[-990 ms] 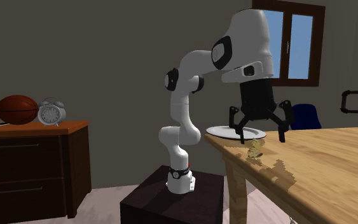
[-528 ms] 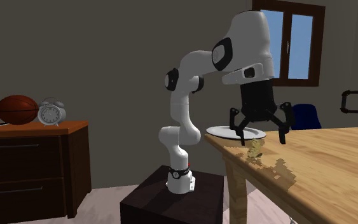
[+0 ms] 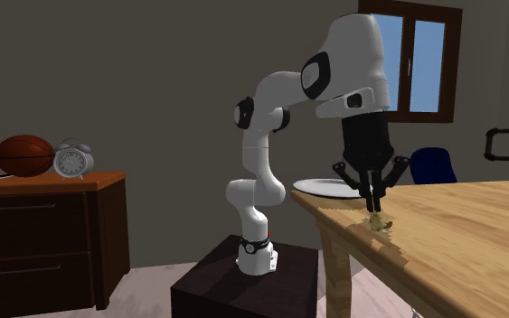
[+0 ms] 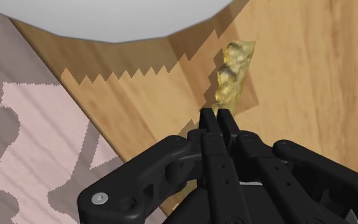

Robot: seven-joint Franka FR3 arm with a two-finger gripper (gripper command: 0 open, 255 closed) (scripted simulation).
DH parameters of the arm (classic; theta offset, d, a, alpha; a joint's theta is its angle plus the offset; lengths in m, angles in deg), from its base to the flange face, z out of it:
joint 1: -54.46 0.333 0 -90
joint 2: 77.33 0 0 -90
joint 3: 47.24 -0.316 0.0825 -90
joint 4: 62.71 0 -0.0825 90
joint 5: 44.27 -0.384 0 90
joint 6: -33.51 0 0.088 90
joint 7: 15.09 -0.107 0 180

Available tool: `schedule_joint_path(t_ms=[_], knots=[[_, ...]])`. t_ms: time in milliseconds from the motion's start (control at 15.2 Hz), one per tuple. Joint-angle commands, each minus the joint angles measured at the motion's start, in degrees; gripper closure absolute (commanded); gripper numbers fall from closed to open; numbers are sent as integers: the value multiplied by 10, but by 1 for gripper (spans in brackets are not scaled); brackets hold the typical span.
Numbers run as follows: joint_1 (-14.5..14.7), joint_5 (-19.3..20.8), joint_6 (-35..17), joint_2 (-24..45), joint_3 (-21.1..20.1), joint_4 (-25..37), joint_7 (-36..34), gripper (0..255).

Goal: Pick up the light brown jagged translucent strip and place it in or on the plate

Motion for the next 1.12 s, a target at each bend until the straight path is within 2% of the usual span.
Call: schedule_joint_path(t_ms=[0,330,396,594,1056], knots=[[0,0,0,3,0,-1,0,255],[0,1,9,2,0,9,-2,255],[0,1,9,2,0,9,-2,0],[30,70,201,174,-15,268,-151,0],[24,56,135,146,-9,177,-143,0]])
